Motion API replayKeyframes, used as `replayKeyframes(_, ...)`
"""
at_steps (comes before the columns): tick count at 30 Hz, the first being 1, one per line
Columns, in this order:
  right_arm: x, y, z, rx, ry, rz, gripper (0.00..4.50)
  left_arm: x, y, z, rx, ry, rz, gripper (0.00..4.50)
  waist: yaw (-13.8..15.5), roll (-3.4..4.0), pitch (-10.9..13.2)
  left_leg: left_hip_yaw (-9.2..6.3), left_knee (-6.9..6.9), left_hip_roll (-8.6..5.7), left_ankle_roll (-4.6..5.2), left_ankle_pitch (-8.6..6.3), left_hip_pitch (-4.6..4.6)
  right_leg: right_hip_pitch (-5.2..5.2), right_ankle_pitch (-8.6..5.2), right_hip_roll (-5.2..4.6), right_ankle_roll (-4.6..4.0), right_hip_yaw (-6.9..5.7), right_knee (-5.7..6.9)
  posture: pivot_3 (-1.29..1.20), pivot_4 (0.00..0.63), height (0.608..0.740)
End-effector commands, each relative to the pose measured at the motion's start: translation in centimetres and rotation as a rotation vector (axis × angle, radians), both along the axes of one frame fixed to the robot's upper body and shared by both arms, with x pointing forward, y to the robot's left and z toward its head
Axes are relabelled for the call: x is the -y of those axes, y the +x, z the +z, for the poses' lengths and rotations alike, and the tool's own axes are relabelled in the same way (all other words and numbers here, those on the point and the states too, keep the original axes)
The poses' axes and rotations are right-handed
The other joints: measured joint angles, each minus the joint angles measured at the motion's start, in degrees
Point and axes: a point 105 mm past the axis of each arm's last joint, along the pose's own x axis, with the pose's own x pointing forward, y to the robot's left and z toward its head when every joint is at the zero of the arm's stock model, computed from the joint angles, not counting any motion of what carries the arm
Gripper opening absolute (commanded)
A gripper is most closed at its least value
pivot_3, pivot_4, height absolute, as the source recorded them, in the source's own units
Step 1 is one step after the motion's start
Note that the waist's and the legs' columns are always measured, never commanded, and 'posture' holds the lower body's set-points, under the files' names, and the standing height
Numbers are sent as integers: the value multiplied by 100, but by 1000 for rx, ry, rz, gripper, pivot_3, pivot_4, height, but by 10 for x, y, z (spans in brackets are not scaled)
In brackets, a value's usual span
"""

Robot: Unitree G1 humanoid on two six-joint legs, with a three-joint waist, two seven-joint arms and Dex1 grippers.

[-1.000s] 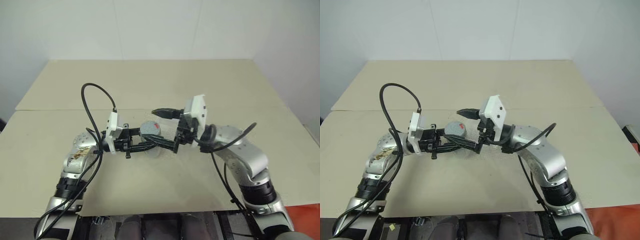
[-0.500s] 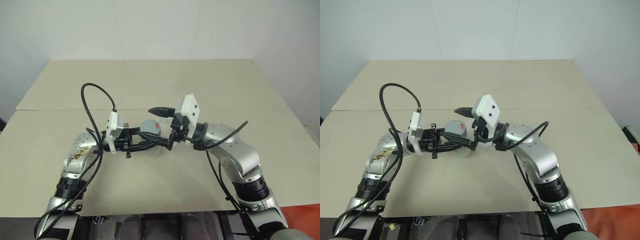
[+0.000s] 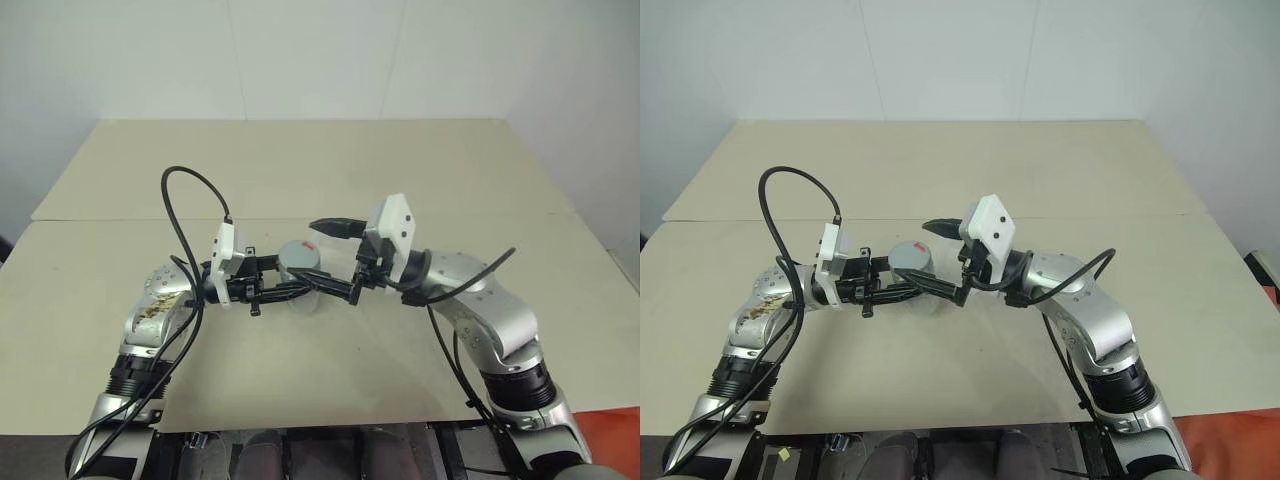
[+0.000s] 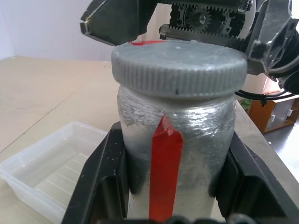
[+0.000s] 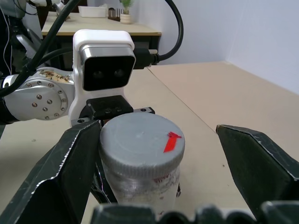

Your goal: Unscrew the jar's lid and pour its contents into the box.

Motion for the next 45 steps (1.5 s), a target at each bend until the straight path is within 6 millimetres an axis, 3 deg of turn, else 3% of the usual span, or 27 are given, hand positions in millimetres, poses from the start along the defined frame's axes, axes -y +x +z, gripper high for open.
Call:
replayKeyframes(1,17,7,9,26,18,-78,4476,1,-8,12,56,-5,-38,1940,0,0,0,0,0,0,0,0,0,0,0,0,0,0,0,0,150,740)
replayKeyframes(15,25,14,6,19,10,-125,4476,0,-8,13,55,-2,-42,1940,0,0,0,1,0,-1,0,0,0,0,0,0,0,1,-1,0,150,740)
replayKeyframes(21,29,6,20,27,62,-79,4476,-1,-6,12,54,-1,-30,1940,2,0,0,1,0,0,0,0,0,0,0,0,0,1,-1,0,150,740)
replayKeyframes(26,19,-15,25,28,70,62,4476,0,-4,12,55,-1,-28,1940,4,0,0,1,0,0,1,-1,-1,0,0,0,0,1,-2,0,150,740)
replayKeyframes(35,-13,-3,19,50,17,58,4476,0,-3,13,61,0,-30,1940,-10,0,0,1,1,0,-1,1,4,0,0,1,0,3,3,0,150,740)
replayKeyframes(45,-25,-1,16,49,0,70,4476,0,-4,13,63,-4,-25,1940,-2,0,0,0,5,0,1,0,-9,0,0,1,1,-3,4,0,150,740)
